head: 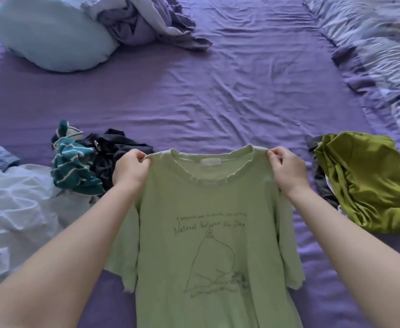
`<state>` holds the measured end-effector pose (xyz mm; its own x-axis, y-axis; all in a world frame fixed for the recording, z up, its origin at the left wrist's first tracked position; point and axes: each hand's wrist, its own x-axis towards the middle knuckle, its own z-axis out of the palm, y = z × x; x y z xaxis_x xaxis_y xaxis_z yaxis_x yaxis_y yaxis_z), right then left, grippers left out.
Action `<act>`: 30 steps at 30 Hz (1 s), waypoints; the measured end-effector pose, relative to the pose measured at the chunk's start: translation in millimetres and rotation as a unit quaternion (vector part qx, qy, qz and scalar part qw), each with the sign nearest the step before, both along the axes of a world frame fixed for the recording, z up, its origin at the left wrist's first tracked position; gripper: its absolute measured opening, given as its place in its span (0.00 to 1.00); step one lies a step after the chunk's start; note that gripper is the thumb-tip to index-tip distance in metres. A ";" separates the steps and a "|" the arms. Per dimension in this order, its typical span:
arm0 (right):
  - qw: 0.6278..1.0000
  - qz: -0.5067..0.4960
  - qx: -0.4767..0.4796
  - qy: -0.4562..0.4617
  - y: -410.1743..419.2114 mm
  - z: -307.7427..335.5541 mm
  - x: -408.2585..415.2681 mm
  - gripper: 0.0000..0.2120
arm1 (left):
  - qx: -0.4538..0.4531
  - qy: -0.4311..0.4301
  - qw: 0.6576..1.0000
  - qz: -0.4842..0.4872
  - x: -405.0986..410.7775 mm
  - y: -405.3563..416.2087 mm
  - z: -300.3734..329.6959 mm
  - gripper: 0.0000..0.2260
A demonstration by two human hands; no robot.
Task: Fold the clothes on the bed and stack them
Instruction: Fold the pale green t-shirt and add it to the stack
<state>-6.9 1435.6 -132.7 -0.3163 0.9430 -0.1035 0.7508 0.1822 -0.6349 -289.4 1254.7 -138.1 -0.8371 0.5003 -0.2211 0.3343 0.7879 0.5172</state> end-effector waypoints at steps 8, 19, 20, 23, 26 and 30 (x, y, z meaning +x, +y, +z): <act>0.989 0.082 -0.120 -0.035 -5.0 -77.7 23.2 0.19 | -0.108 0.085 0.989 -0.059 55.4 9.8 -60.4 0.15; 0.984 -0.009 -0.154 -0.088 -71.3 -92.1 130.5 0.07 | 0.077 0.002 0.928 -0.365 218.8 92.1 -78.5 0.09; 0.986 -0.038 -0.150 -0.066 -63.7 -90.2 135.5 0.03 | 0.077 0.010 0.925 -0.372 222.8 104.6 -78.5 0.10; 0.990 -0.069 -0.107 -0.059 -32.0 -82.1 148.5 0.04 | 0.024 0.040 0.902 -0.429 225.7 142.4 -79.0 0.20; 0.991 0.025 0.007 -0.128 -4.2 -76.2 156.5 0.10 | -0.101 0.022 0.855 -0.508 225.6 173.9 -81.2 0.31; 0.960 0.132 0.093 -0.230 18.9 -70.1 159.1 0.10 | -0.167 0.005 0.846 -0.507 233.0 193.6 -87.4 0.21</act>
<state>152.2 1454.5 -202.9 -0.5078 0.8521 -0.1268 0.8559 0.4824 -0.1862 -56.4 1448.2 -225.5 -0.0185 0.8733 -0.4868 0.9285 0.1956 0.3155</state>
